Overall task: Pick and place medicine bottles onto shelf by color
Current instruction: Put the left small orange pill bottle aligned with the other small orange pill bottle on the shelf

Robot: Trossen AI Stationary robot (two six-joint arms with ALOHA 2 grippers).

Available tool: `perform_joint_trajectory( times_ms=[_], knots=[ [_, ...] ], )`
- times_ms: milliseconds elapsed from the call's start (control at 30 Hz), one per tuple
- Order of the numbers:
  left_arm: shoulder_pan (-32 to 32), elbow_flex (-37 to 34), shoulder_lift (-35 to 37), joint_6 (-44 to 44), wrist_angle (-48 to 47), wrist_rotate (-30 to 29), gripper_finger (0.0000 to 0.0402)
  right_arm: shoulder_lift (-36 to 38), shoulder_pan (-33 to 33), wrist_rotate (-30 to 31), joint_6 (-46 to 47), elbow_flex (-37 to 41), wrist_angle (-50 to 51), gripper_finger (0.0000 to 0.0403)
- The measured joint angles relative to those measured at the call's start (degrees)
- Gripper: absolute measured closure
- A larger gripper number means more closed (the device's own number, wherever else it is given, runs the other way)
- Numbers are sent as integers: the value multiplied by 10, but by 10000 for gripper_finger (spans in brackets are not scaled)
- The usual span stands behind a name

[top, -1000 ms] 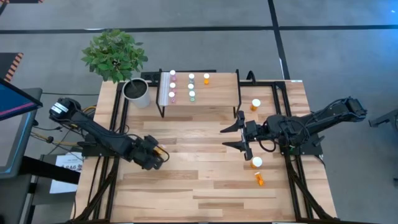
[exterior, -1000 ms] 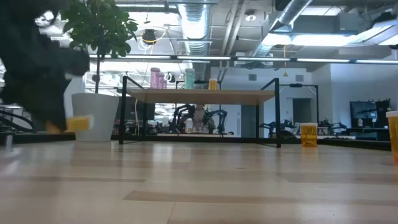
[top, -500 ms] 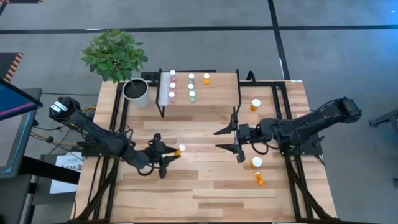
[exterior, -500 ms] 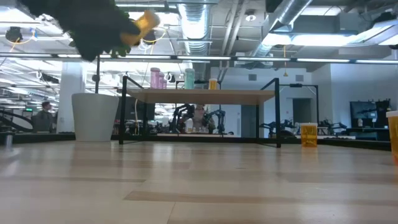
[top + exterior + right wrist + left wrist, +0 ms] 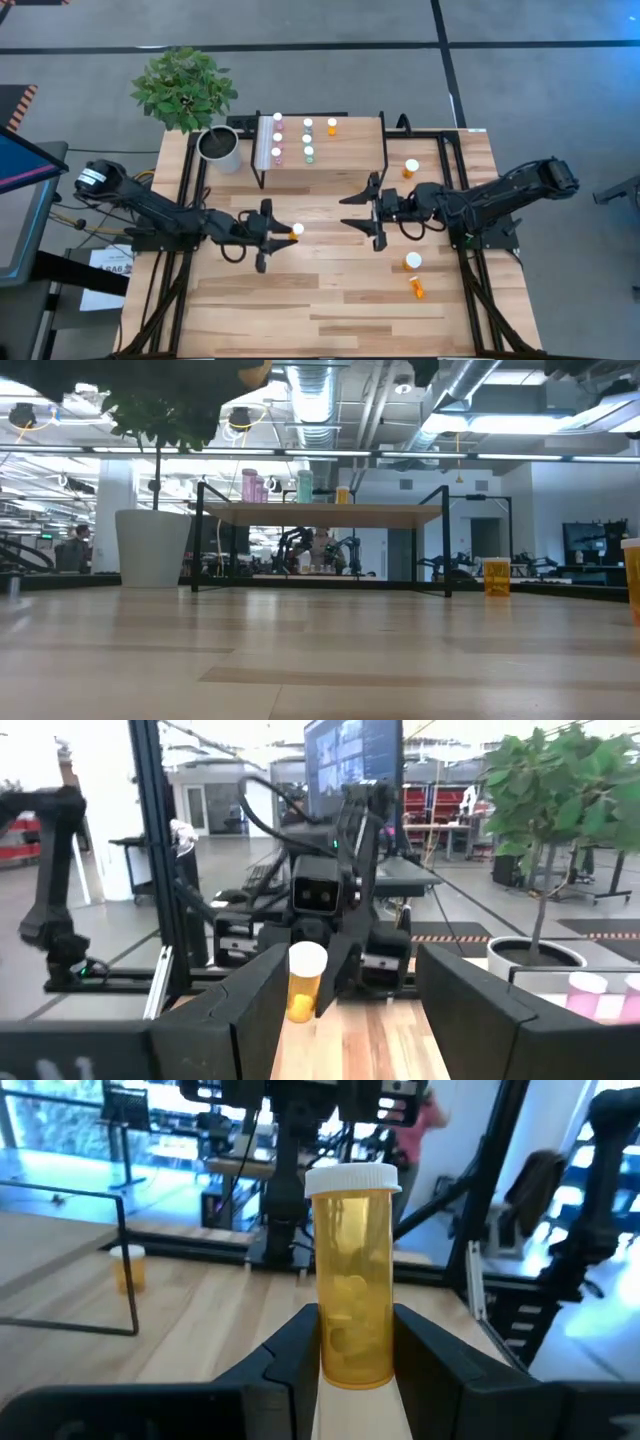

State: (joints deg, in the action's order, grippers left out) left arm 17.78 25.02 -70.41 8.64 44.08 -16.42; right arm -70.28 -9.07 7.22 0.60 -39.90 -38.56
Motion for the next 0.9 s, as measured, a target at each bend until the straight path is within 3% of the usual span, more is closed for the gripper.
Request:
perform_joint_trajectory(
  times_ms=[233, 533, 900],
  knots=[
    [-33, -53, 0, 0, 108, 42, 303, -16, 15, 0, 13, 0, -21, 161],
    [-35, -53, 0, 0, 108, 60, 303, -77, 17, -15, 27, -1, -91, 161],
    [-23, -53, 0, 17, 109, 52, 303, -138, 3, -19, 15, -50, -84, 161]
  ],
)
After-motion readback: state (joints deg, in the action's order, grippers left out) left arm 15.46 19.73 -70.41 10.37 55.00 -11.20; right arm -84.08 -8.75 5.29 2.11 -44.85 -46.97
